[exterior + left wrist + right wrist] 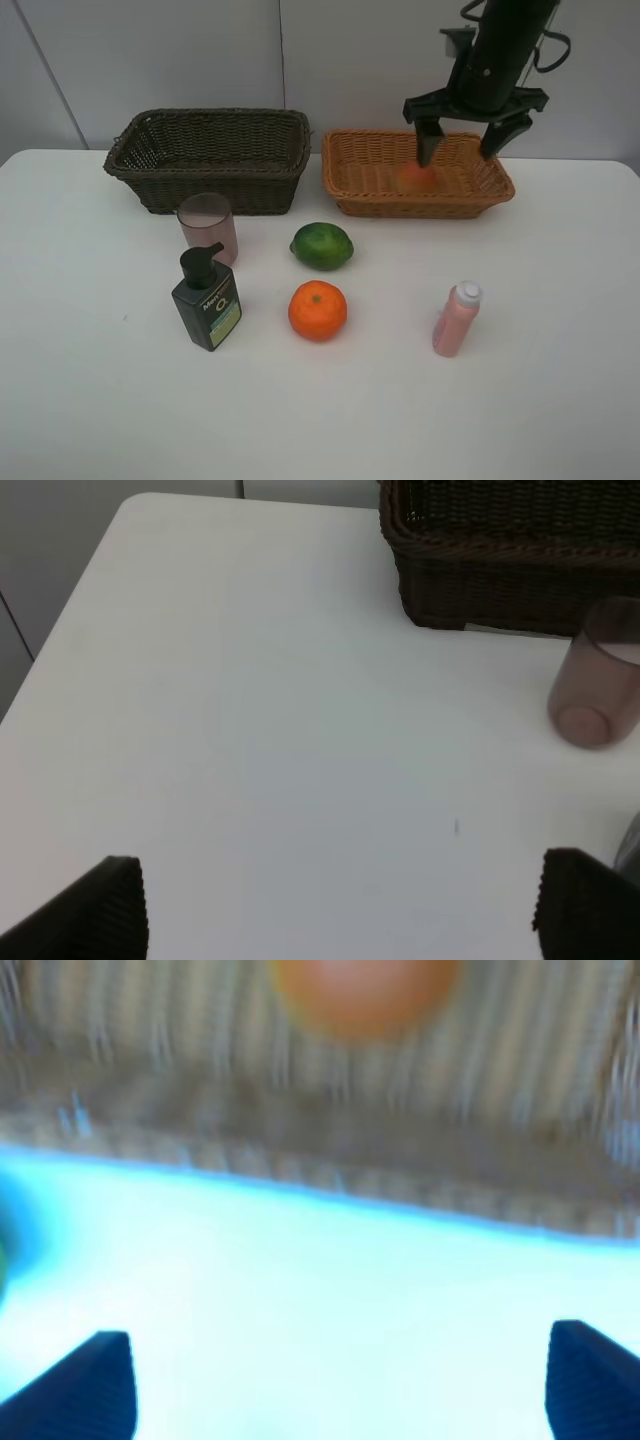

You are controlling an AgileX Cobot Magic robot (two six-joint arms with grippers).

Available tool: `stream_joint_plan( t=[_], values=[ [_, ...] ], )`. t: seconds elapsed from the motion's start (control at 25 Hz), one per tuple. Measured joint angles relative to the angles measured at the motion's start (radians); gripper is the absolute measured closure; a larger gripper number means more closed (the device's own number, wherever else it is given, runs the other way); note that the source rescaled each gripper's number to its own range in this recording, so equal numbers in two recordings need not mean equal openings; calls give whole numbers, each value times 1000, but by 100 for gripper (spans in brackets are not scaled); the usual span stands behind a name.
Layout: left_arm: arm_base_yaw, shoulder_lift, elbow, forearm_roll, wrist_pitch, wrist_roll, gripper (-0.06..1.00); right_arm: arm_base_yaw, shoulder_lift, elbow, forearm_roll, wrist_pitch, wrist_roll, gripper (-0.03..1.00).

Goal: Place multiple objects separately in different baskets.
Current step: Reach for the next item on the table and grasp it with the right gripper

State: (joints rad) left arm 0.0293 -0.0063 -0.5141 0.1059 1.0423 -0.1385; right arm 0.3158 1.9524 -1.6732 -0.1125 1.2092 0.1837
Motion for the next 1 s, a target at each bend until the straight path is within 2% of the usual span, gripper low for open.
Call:
stream_joint_plan(
  t=[0.44, 0.68, 1.0],
  values=[
    [0, 0, 0, 0, 0, 0, -6, 20, -343, 439, 0, -127, 92, 14],
    [0, 0, 0, 0, 0, 0, -6, 93, -367, 558, 0, -143, 127, 14],
    [0, 0, 0, 0, 0, 0, -6, 148, -368, 672, 1, -282, 249, 14]
  ],
)
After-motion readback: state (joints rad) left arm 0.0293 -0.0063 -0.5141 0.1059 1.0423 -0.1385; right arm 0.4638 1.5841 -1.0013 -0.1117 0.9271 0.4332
